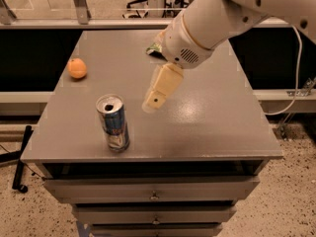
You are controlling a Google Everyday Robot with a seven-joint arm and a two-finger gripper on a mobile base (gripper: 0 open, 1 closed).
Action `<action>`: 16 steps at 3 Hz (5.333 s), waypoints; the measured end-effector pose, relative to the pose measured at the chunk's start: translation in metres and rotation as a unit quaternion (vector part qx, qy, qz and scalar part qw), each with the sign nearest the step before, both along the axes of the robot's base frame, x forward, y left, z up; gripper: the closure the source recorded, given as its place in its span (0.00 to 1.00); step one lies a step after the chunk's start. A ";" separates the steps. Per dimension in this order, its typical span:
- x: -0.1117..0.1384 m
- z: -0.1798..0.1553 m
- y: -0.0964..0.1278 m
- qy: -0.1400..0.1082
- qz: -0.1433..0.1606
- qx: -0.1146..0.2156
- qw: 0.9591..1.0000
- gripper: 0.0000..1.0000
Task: Pick orange
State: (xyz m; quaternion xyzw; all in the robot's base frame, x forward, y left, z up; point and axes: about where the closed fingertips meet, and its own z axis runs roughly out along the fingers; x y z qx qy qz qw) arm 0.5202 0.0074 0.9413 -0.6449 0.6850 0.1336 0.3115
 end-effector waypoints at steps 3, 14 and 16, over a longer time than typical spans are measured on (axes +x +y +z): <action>0.034 0.020 0.077 -0.041 0.041 0.070 0.996 0.00; 0.173 -0.085 0.177 0.042 -0.045 0.274 0.960 1.00; 0.157 -0.043 0.093 0.005 -0.079 0.310 0.947 1.00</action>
Offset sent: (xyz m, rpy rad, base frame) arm 0.0246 0.0631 0.0159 0.1156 -0.0920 0.0582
